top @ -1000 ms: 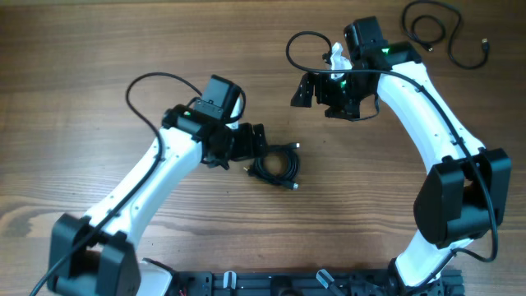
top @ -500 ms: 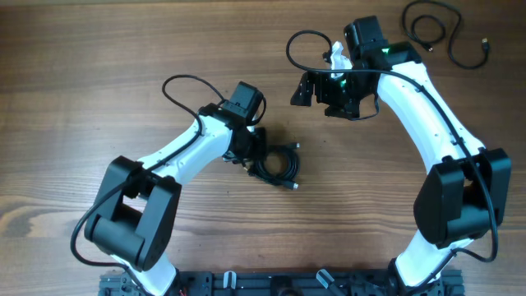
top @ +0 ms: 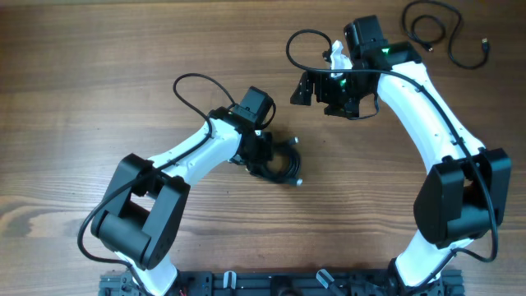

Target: Untangle cables

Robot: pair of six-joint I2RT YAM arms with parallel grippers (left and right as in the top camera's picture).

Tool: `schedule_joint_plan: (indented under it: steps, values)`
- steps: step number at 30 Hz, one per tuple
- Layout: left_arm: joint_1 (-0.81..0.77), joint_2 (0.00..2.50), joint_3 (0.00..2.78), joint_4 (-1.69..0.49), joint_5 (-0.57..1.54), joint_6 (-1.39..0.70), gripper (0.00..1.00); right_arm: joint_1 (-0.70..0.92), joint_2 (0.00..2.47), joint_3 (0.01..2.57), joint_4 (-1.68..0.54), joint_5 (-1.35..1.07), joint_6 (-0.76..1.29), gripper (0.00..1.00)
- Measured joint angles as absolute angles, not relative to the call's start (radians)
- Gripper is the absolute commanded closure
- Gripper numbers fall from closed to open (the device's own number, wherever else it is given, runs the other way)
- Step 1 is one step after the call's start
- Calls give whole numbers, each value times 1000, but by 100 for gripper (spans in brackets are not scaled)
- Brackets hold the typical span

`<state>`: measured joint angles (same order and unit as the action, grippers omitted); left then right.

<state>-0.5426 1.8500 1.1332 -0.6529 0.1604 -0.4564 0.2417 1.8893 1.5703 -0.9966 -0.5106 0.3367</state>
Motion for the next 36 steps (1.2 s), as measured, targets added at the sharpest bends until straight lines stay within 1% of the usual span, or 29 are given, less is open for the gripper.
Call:
schedule_joint_plan:
  steps: [8, 15, 18, 19, 20, 21, 23, 24, 25, 26, 27, 31, 36]
  values:
    - [-542, 1834, 1132, -650, 168, -454, 96, 242, 1889, 1570, -994, -511, 337, 0]
    - [-543, 1499, 1129, -698, 238, -454, 96, 242, 1889, 1570, -993, -510, 337, 0]
    - [-543, 1459, 1129, -702, 239, -454, 94, 242, 1889, 1570, -994, -510, 337, 0]
    - [-543, 1452, 1129, -702, 238, -454, 78, 242, 1889, 1570, -993, -510, 337, 0]
    - [-543, 1448, 1129, -702, 235, -454, 73, 242, 1889, 1570, -993, -510, 337, 0]
    - [-543, 1448, 1129, -707, 229, -456, 71, 242, 1889, 1570, -993, -510, 337, 1]
    - [-543, 1451, 1129, -754, 217, -458, 62, 242, 1889, 1570, -993, -508, 337, 0]
    - [-543, 1464, 1130, -776, 206, -462, 56, 242, 1889, 1570, -994, -507, 337, 0]
    - [-543, 1484, 1131, -797, 189, -477, 46, 242, 1889, 1570, -994, -507, 337, 0]
    - [-542, 1516, 1131, -823, 155, -510, 42, 242, 1889, 1570, -994, -507, 337, 0]
    - [-538, 1558, 1130, -843, 126, -544, 40, 242, 1889, 1570, -994, -507, 337, 0]
    - [-493, 1654, 1130, -873, 91, -617, 39, 242, 1889, 1570, -994, -507, 336, 0]
    - [-453, 1758, 1125, -844, 87, -645, 52, 242, 1889, 1570, -989, -506, 336, 0]
